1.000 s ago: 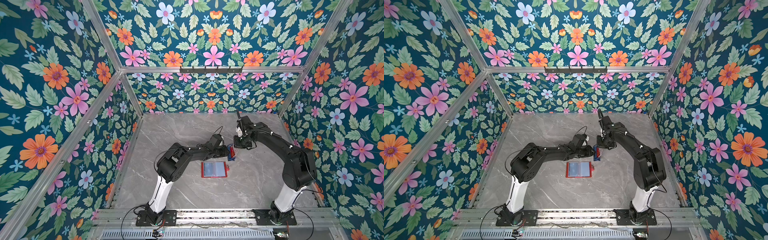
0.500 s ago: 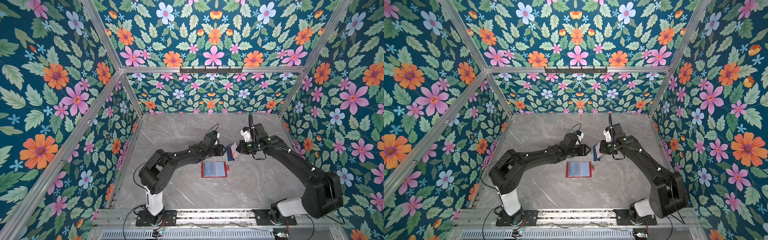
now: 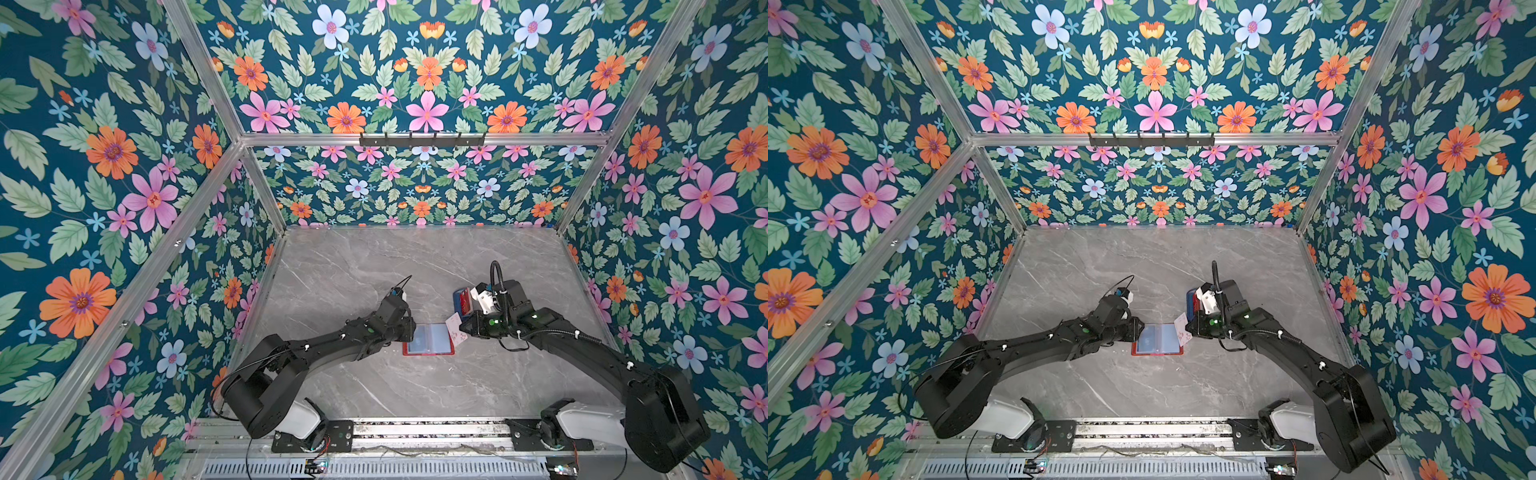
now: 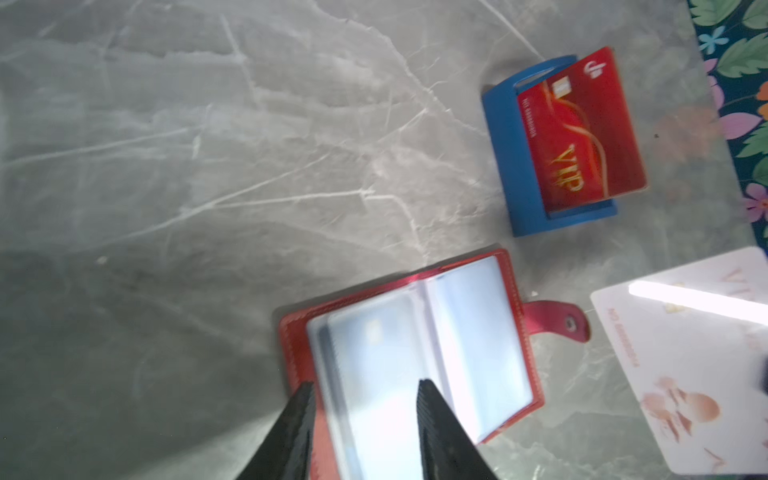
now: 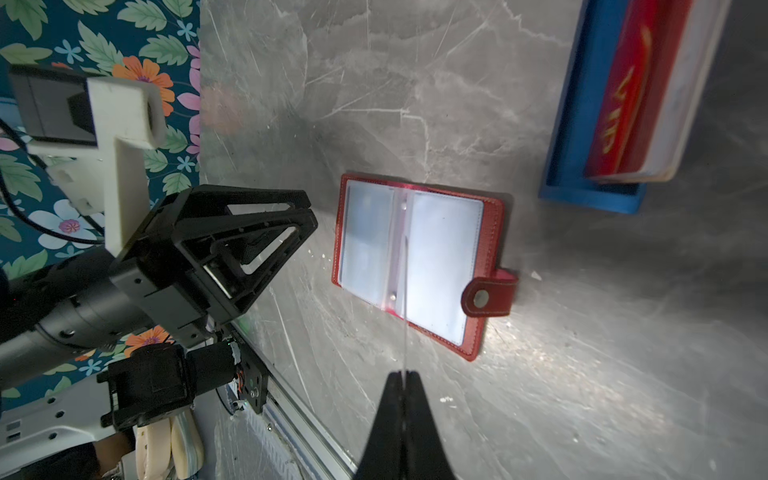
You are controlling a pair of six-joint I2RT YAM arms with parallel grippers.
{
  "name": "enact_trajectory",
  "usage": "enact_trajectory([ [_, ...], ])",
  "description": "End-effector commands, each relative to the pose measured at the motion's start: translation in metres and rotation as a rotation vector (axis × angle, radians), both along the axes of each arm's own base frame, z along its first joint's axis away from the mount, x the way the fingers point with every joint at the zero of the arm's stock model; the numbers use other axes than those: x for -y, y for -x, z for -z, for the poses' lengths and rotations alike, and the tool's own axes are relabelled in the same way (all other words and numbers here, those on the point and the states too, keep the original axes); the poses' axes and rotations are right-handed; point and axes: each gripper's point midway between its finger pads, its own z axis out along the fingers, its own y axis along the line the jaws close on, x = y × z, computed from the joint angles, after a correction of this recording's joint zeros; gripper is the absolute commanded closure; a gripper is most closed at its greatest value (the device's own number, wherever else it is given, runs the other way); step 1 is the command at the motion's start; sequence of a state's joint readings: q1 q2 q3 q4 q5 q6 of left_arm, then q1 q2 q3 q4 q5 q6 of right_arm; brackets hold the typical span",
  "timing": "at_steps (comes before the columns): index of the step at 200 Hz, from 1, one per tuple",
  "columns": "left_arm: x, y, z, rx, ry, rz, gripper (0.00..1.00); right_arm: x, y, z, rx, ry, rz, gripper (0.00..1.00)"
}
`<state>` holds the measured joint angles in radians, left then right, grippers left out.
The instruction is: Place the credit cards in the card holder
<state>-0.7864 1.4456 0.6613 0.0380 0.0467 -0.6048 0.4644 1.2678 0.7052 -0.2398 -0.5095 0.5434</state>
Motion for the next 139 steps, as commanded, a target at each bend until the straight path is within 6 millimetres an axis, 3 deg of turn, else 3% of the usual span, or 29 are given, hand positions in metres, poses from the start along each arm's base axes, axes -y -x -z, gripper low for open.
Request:
enact_trajectory([
  [1, -0.010, 0.002, 0.003, 0.009, -0.002, -0.029, 0.57, -0.014, -0.007, -0.002, 0.029, -0.064, 0.023, 1.00],
  [139, -0.003, 0.016, 0.032, -0.093, 0.165, -0.005, 0.64, -0.044, -0.007, 0.031, -0.032, -0.170, -0.005, 1.00],
])
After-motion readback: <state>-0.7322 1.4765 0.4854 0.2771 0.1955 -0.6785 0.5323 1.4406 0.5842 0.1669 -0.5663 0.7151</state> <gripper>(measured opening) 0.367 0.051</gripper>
